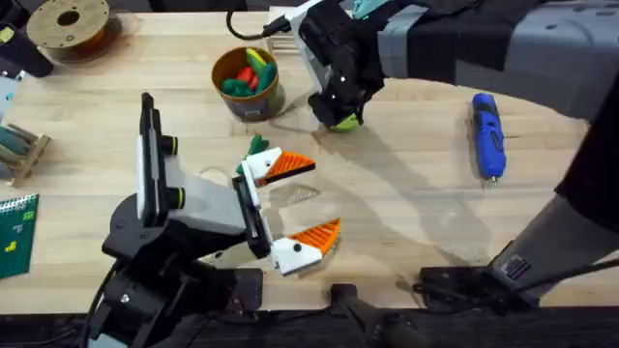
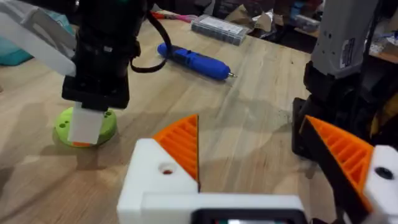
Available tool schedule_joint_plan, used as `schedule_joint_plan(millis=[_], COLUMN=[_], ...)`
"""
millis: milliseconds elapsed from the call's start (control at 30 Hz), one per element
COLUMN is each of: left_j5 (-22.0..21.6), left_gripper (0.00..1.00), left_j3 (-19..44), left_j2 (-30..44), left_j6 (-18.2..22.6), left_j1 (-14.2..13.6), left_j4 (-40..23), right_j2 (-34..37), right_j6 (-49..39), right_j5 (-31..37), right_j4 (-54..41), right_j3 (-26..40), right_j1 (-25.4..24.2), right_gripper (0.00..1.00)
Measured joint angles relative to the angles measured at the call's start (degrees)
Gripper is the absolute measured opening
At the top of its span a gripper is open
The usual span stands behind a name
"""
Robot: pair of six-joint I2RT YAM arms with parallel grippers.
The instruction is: Pick up the gripper from the table and insert it into the empty holder that is missing its gripper. Then pick up a screw, insert it into the mounting hole, and use the screwdriver to tighten it. Finally, clean up the table by picking up the vegetable and placing it into the bucket.
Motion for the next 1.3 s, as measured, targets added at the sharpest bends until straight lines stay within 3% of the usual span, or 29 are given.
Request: schedule_joint_plan(millis=[267,800,1100,1300], left_j5=[0.00,0.00,0.00,0.00], left_gripper=[0.986,0.986,0.986,0.986], left_j3=[0.00,0.00,0.00,0.00], left_j2=[0.00,0.00,0.00,0.00], left_j6=[0.00,0.00,0.00,0.00], left_j1=[0.00,0.00,0.00,0.00], left_j4=[0.00,-0.01,0.00,0.00], right_j2=[0.00,-0.73,-12.85,-18.25], right_j6=[0.01,-0.03,-0.52,-2.97], right_j5=[1.00,0.65,-0.83,-8.61], right_j4=[0.05,-4.35,-17.57,-20.90], right_j3=[0.20,2.77,12.74,12.98], right_j1=[-0.56,-0.49,0.11,1.10], right_gripper=[0.013,0.009,0.008,0.008])
